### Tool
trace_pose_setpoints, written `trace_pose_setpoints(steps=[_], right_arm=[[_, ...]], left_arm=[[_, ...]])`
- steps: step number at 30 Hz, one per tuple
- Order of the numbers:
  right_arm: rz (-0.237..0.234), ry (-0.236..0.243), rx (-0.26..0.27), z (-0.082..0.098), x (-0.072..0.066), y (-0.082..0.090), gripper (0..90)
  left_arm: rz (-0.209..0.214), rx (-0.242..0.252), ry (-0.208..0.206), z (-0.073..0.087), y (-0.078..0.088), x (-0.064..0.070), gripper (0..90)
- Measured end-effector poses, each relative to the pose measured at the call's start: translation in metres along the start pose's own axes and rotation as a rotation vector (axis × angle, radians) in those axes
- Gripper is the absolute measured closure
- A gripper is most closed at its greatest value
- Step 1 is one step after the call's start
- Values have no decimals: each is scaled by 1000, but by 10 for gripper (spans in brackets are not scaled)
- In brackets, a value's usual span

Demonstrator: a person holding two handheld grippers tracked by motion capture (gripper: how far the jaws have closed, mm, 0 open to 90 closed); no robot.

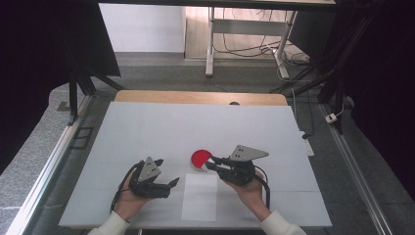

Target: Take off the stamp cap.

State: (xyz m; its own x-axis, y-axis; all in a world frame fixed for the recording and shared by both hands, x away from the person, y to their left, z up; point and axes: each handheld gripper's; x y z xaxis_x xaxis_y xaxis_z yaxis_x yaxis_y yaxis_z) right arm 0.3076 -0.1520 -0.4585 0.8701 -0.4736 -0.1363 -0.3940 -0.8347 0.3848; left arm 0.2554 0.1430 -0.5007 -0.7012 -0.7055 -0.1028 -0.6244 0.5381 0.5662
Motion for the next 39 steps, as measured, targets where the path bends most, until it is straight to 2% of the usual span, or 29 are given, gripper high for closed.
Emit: trace_pose_setpoints(steps=[5,23,27,30,39], right_arm=[[-1,0,-5,1,0,-1,746],[20,-4,-1,1,1,-3,746],[28,-7,3,2,1,-3,746],[33,-12,8,3,0,-4,747],[50,-14,-3,5,0,-9,746]], left_arm=[[10,-3,-23,-7,-6,4,174],[38,-14,-65,-21,-27,19,179],[41,-16,-68,-23,-30,21,182],[45,-19,-55,-24,-34,22,184],[49,-18,-68,-28,-41,26,189]])
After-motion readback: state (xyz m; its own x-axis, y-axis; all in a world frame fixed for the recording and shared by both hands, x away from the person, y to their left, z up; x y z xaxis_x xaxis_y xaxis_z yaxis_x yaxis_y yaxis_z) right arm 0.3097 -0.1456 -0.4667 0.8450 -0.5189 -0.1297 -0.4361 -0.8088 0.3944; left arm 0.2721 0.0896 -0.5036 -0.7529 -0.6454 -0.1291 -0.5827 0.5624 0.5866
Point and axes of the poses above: each handheld gripper's, and its own axes: y roughly backward along the jaws, z roughly out of its underside, x roughly to its right, and after that the axes turned 4 degrees about -y, right-handed
